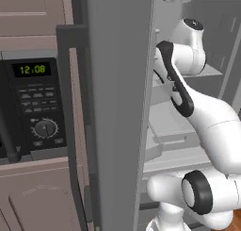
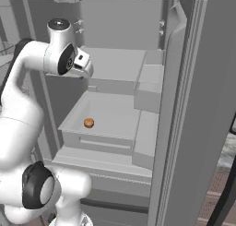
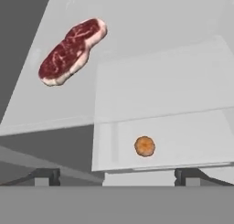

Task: Open the fridge, remove the tangerine, cucumber, and steak, and place them on any counter.

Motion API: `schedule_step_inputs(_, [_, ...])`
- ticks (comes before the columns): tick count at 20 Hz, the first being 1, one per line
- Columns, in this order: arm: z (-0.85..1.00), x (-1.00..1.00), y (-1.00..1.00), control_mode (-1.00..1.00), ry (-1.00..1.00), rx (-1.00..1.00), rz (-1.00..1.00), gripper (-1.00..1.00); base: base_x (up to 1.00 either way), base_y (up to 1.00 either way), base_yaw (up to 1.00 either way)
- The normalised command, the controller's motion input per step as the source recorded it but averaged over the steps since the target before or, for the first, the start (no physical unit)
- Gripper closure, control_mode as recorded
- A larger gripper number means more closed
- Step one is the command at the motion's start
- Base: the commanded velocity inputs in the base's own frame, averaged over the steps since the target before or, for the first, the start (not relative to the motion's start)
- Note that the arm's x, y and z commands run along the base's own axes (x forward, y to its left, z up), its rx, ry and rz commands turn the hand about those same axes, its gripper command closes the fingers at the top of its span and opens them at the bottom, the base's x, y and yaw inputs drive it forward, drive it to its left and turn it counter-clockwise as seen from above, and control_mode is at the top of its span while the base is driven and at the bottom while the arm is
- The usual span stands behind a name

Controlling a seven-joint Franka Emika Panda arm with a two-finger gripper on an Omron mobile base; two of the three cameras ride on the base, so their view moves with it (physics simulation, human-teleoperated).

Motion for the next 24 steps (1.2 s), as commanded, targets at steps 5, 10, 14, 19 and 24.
schedule_step_inputs(5, [0.00, 0.98, 0.00, -1.00, 0.00, 0.05, 0.02, -1.00, 0.00, 0.00, 0.00])
schedule_step_inputs(10, [0.00, 0.63, 0.05, -1.00, 0.00, 0.05, 0.06, -1.00, 0.00, 0.00, 0.00])
schedule_step_inputs(14, [0.00, 0.35, 0.28, -1.00, 0.00, 0.01, 0.04, -1.00, 0.00, 0.00, 0.00])
schedule_step_inputs(19, [-0.02, 0.38, 0.34, -1.00, 0.01, 0.00, 0.01, -1.00, 0.00, 0.00, 0.00])
schedule_step_inputs(24, [-0.09, 0.42, 0.22, -1.00, 0.02, 0.00, 0.00, -1.00, 0.00, 0.00, 0.00])
